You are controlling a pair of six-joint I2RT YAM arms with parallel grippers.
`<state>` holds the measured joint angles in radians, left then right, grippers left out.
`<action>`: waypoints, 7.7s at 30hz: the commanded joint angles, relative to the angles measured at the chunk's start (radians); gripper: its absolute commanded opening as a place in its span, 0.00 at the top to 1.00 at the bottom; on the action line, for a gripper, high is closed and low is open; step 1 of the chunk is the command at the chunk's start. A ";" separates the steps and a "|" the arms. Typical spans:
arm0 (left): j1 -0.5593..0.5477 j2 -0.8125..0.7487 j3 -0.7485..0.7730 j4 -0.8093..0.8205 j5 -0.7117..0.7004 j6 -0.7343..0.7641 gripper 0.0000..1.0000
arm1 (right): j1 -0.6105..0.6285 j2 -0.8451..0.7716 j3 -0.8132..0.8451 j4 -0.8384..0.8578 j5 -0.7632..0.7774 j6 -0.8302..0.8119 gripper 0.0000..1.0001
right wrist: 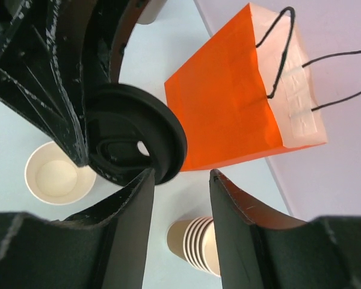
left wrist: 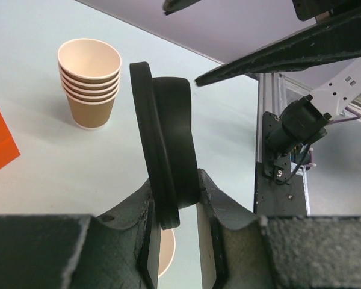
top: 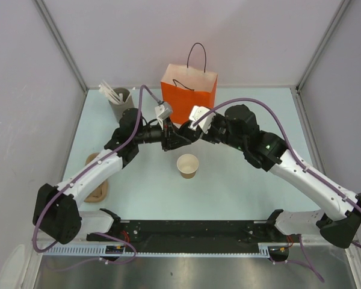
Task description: Pack the takeout coffee
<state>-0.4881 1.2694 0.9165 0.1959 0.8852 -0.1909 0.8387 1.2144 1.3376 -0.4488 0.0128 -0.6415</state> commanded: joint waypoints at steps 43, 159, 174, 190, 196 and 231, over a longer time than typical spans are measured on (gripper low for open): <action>-0.023 0.019 0.056 -0.006 0.072 0.004 0.76 | 0.063 0.080 0.040 0.004 0.118 -0.158 0.63; 0.683 -0.427 -0.229 0.019 0.066 0.251 0.01 | 0.020 0.899 0.750 -0.840 -0.091 0.002 0.93; 0.686 -0.421 -0.232 0.028 0.086 0.243 0.01 | 0.036 0.932 0.756 -0.838 -0.071 0.003 0.89; 0.688 -0.416 -0.237 0.039 0.095 0.237 0.01 | 0.051 0.921 0.790 -0.847 -0.071 0.006 0.67; 0.688 -0.416 -0.238 0.042 0.103 0.232 0.01 | 0.054 0.904 0.821 -0.864 -0.057 0.011 0.63; 0.398 -0.248 -0.134 -0.185 0.136 0.406 0.01 | -0.384 0.185 0.138 -0.392 -0.596 0.210 0.00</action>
<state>-0.0238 0.9867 0.7387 0.0456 1.0615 0.1303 0.5858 1.4902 1.5532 -1.0069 -0.3397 -0.5293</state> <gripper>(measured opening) 0.994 0.994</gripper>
